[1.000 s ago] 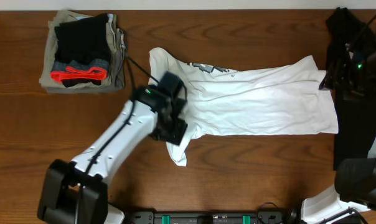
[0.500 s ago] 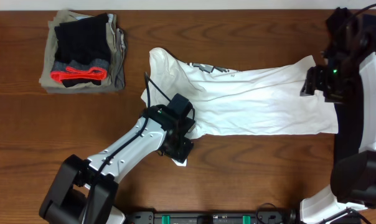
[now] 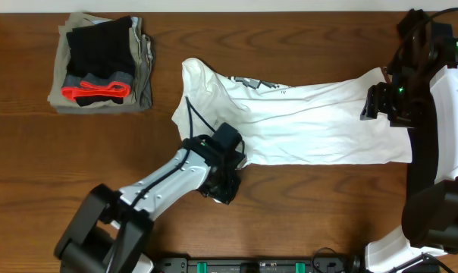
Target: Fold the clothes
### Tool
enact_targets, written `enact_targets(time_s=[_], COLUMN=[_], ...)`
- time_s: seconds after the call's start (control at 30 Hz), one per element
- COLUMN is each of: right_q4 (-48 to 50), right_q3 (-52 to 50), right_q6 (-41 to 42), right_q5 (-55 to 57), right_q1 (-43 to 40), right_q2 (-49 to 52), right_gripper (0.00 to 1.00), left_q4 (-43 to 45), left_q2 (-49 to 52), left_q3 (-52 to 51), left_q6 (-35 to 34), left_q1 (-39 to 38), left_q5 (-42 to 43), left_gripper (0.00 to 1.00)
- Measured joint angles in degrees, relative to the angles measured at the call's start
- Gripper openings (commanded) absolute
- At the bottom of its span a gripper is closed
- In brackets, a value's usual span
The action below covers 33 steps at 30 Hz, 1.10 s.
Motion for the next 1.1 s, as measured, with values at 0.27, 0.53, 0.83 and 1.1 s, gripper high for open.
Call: enact_targets(time_s=[0.27, 0.53, 0.83, 1.1], right_q4=[0.0, 0.0, 0.0, 3.1], right_q3=[0.0, 0.0, 0.0, -5.3], right_q6=[0.0, 0.0, 0.4, 2.4], right_q5=[0.0, 0.0, 0.0, 0.2], right_q1=[0.0, 0.0, 0.0, 0.0], right_q2=[0.0, 0.0, 0.0, -0.2], right_gripper=[0.70, 0.70, 0.65, 0.64], left_q4=[-0.1, -0.4, -7.2, -4.8], left_q2=[2.5, 2.9, 2.5, -3.9], left_q3=[-0.1, -0.2, 1.2, 3.4], left_q6=[-4.3, -7.2, -11.6, -11.5], left_q1=[0.0, 0.1, 6.7, 20.5], left_q5=[-1.9, -5.0, -9.4, -10.7], left_gripper=[0.44, 0.06, 0.06, 0.06])
